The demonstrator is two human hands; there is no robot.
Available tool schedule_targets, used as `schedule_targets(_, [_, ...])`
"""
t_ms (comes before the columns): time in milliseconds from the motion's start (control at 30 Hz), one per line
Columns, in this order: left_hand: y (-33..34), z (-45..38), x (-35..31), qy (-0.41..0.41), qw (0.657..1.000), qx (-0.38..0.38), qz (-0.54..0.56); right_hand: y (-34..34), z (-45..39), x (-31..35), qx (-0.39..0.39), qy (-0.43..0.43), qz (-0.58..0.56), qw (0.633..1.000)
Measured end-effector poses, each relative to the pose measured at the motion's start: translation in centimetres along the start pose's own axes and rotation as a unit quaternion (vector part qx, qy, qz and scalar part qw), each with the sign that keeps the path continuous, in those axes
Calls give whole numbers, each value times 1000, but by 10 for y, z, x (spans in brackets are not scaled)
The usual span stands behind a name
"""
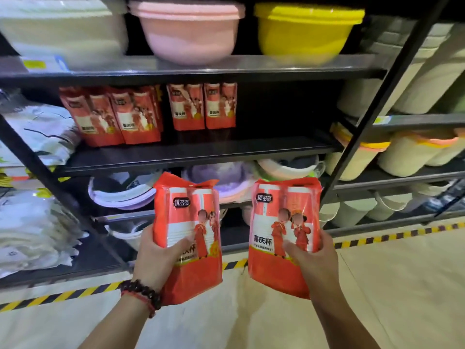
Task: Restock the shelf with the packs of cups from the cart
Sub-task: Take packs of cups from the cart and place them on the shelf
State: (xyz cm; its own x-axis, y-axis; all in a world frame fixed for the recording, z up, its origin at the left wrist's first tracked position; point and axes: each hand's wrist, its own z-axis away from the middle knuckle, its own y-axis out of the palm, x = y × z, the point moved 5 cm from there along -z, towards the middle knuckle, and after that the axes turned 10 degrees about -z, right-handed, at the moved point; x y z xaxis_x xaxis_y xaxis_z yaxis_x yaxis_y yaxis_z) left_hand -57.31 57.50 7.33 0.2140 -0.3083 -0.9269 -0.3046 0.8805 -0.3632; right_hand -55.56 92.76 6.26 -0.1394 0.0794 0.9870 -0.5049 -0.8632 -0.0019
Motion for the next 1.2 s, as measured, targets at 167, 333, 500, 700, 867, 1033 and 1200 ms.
schedule_targets(167, [23,-37,-22,13,1000,-7,9,15,-46,10,17,0,-8,1000])
schedule_targets(333, [54,-100,-37,30,998,-1,50,39,-104,30,19,-31,0,999])
schedule_targets(500, [90,-161,-64,55,995,23,84,67,-164,57,25,-32,15,999])
schedule_targets(700, [112,-221,-81,35,992,33,115,101,-218,79,28,-55,5,998])
schedule_targets(867, [113,-257,-81,1,992,15,129,128,-254,88,63,-61,-22,996])
schedule_targets(1033, [106,-273,-80,-17,991,-37,127,158,-285,90,109,-62,-38,991])
schedule_targets(1200, [98,-293,-88,-1,992,-48,115,194,-314,84,159,-72,-46,984])
